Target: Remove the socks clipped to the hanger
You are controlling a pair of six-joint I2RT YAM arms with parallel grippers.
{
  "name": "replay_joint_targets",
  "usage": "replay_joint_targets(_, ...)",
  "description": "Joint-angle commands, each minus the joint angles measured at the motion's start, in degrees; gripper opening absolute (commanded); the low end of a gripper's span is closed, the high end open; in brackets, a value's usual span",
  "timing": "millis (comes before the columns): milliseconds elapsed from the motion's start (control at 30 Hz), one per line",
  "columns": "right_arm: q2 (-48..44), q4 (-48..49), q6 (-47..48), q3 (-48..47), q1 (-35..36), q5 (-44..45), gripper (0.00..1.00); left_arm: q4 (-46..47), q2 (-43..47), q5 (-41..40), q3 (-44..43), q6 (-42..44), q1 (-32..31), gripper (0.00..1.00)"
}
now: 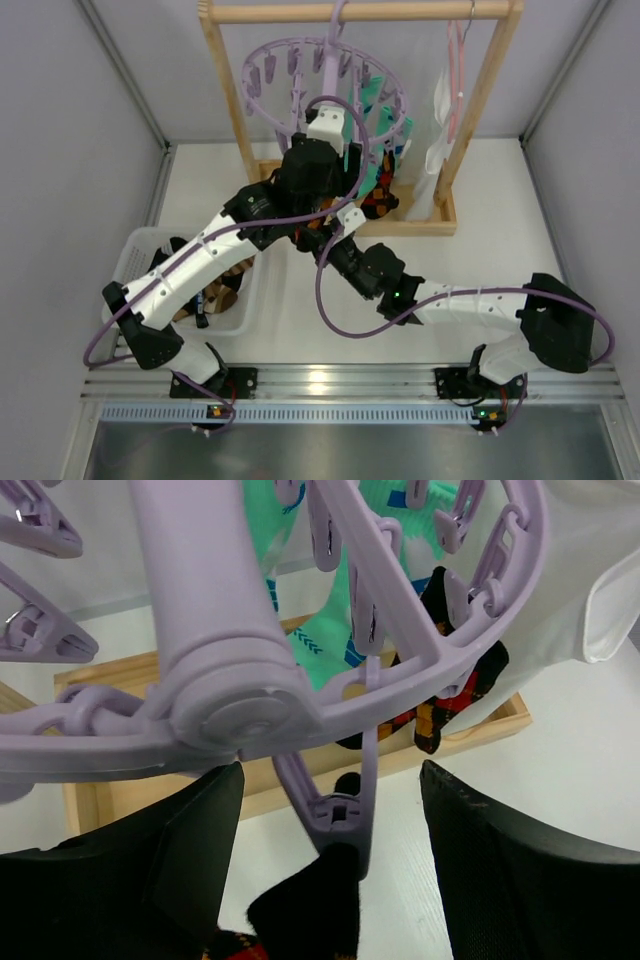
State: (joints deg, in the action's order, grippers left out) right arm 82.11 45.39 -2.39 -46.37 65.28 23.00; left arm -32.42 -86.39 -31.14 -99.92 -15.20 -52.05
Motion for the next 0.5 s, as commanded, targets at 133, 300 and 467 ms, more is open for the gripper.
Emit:
replay_joint_targets(133,-1.86,2.69,-0.33,0.58,1.35,-6.57,0.0,10.8,2.63,2.74,2.62,0.87,0.81,0.75)
replay_joint_targets(300,-1.51,3.13,-0.16,1.19,1.43,-7.27,0.0,14.93,2.45,2.04,3.85,1.75,0.81,0.66)
replay_joint_targets(467,-1.42,2.78,0.28,1.63,1.35,-6.92,0.0,15.2,1.66,1.87,3.24,2.02,0.99,0.37)
